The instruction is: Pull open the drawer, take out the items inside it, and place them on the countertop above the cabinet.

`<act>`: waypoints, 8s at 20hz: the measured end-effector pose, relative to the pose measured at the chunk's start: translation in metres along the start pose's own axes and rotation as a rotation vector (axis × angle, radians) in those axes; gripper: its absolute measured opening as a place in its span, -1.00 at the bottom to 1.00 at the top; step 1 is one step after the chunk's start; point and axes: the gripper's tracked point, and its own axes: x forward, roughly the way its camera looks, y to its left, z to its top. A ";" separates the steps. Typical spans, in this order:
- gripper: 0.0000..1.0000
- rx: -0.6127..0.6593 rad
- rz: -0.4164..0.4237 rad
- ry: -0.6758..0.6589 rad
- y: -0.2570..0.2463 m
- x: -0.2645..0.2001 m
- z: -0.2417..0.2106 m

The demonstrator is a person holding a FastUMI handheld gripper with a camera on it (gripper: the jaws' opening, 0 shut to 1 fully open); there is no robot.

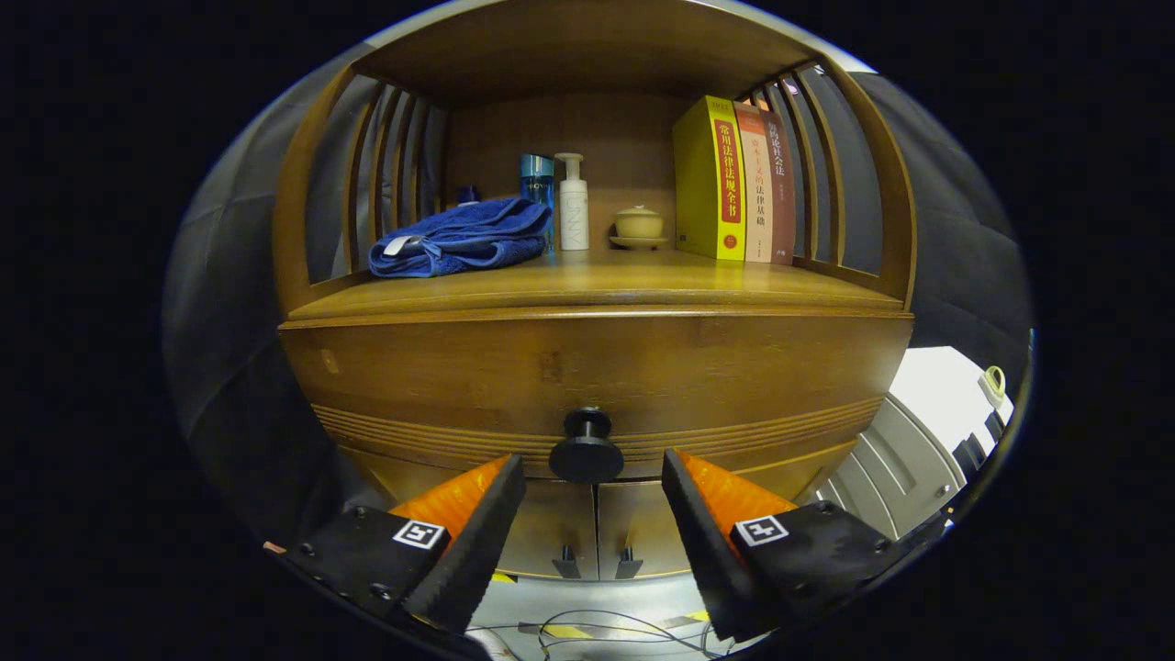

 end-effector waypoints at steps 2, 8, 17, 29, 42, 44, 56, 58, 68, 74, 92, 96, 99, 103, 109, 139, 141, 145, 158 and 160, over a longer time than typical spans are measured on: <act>0.96 0.006 0.008 -0.003 0.003 0.004 0.000; 0.49 -0.007 -0.006 -0.023 0.005 0.009 0.004; 0.04 -0.017 -0.009 -0.017 0.006 0.006 0.004; -0.05 -0.015 -0.004 0.022 0.009 -0.055 -0.022; -0.06 -0.011 -0.003 0.031 0.011 -0.117 -0.047; -0.06 -0.006 0.001 0.035 0.012 -0.125 -0.051; -0.06 0.016 0.009 0.064 0.013 -0.154 -0.074; -0.06 0.018 0.010 0.069 0.013 -0.158 -0.078; -0.06 0.005 0.003 0.064 0.010 -0.164 -0.083; 0.17 0.017 0.001 0.021 0.006 -0.170 -0.069; 0.97 -0.044 0.074 0.024 0.002 -0.162 0.046; 0.97 -0.046 0.091 0.128 0.000 -0.121 0.057; 0.97 -0.057 0.077 0.170 -0.003 -0.090 0.068; 0.97 -0.051 0.074 0.287 -0.004 -0.056 0.064; 0.97 -0.003 0.080 0.474 0.002 -0.019 0.041; 0.10 0.010 0.074 0.722 0.039 0.012 0.092; 0.10 0.009 0.084 0.686 0.048 0.010 0.124; 0.10 0.072 0.106 0.636 0.064 0.010 0.153; 0.10 0.087 0.166 0.442 0.064 -0.045 0.236; 0.10 0.064 0.160 0.409 0.061 -0.050 0.250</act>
